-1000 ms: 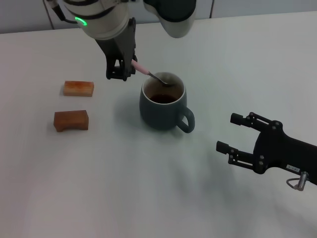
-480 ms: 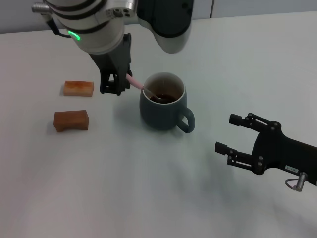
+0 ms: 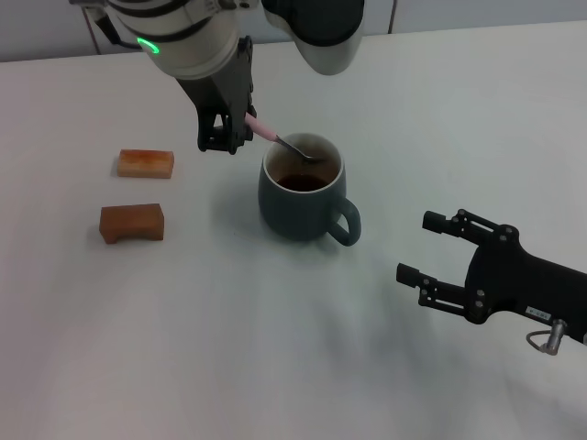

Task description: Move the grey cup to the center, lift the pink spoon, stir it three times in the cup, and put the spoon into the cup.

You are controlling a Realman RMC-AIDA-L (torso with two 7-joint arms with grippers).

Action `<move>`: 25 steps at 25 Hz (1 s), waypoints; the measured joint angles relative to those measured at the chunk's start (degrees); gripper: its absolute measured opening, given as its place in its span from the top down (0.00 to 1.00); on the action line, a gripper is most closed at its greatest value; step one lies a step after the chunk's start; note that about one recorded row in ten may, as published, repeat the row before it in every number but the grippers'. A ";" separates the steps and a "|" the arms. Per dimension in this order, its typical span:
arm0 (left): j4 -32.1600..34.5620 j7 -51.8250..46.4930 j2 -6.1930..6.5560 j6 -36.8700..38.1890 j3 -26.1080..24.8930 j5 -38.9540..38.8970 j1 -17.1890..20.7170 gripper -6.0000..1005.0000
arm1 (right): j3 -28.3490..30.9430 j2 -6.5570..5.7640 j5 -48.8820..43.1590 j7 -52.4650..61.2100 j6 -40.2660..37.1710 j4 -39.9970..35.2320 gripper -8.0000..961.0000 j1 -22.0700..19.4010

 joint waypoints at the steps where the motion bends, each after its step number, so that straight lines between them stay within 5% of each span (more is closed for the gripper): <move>1: 0.01 -0.37 -0.01 -0.12 0.29 -0.16 -0.01 0.84 | 0.00 -0.01 0.00 0.00 0.00 0.00 0.18 0.01; 11: 1.50 -1.64 -0.01 -1.45 0.03 -2.35 0.55 0.66 | 0.00 -0.16 0.00 0.01 -0.05 -0.01 0.18 0.01; 15: 4.05 -1.44 0.08 -2.19 -3.85 -4.77 1.97 0.57 | 0.01 -0.17 0.00 0.06 -0.35 -0.02 0.18 -0.09; 21: 9.11 2.03 0.52 -3.83 -16.61 -16.49 7.01 0.45 | 0.47 -0.17 0.00 0.28 -0.65 -0.20 0.18 -0.40; 22: 11.18 5.16 0.70 -4.92 -24.32 -23.68 10.37 0.43 | 0.56 -0.17 0.00 0.41 -0.65 -0.21 0.18 -0.41; 25: 11.75 6.95 0.87 -5.36 -27.98 -27.36 12.23 0.42 | 0.58 -0.17 0.00 0.43 -0.66 -0.24 0.18 -0.42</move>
